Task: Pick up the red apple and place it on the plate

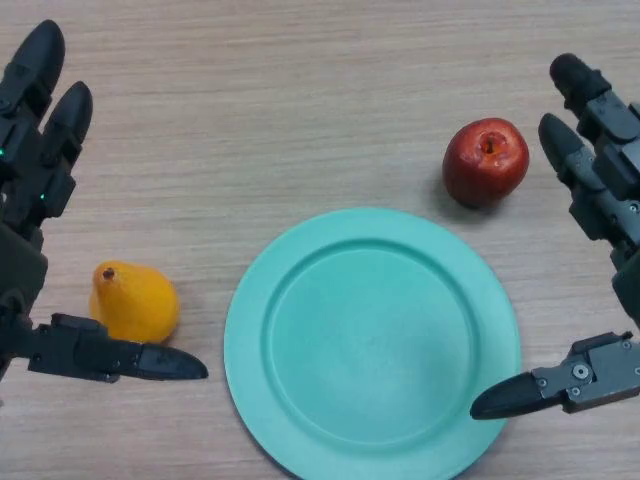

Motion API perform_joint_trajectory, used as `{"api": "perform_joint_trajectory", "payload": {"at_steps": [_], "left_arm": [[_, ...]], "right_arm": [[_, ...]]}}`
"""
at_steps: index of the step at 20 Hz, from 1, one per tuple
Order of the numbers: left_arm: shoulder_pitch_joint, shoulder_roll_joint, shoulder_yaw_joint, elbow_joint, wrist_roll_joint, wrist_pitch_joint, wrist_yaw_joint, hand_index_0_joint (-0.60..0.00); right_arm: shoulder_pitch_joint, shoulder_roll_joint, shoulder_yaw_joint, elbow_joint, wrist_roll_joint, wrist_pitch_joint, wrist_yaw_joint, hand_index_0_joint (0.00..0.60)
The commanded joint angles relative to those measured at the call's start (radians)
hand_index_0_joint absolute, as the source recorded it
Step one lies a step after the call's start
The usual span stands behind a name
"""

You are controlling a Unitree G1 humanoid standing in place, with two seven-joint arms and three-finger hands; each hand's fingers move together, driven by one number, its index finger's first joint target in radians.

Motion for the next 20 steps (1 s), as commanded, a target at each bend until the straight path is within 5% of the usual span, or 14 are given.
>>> {"api": "perform_joint_trajectory", "payload": {"at_steps": [1,9,20], "left_arm": [[-0.012,0.019,0.021,-0.023,0.038,-0.169,0.004,0.0],[-0.008,0.014,-0.024,0.01,0.067,-0.204,0.023,0.0],[-0.053,0.036,-0.04,0.039,0.058,-0.182,0.018,0.0]], "right_arm": [[-0.041,-0.014,-0.042,-0.024,0.027,-0.128,-0.032,0.0],[-0.231,-0.033,-0.018,0.196,-0.021,-0.109,-0.065,0.0],[-0.583,-0.063,-0.025,0.89,-0.164,-0.436,-0.181,0.0]]}}
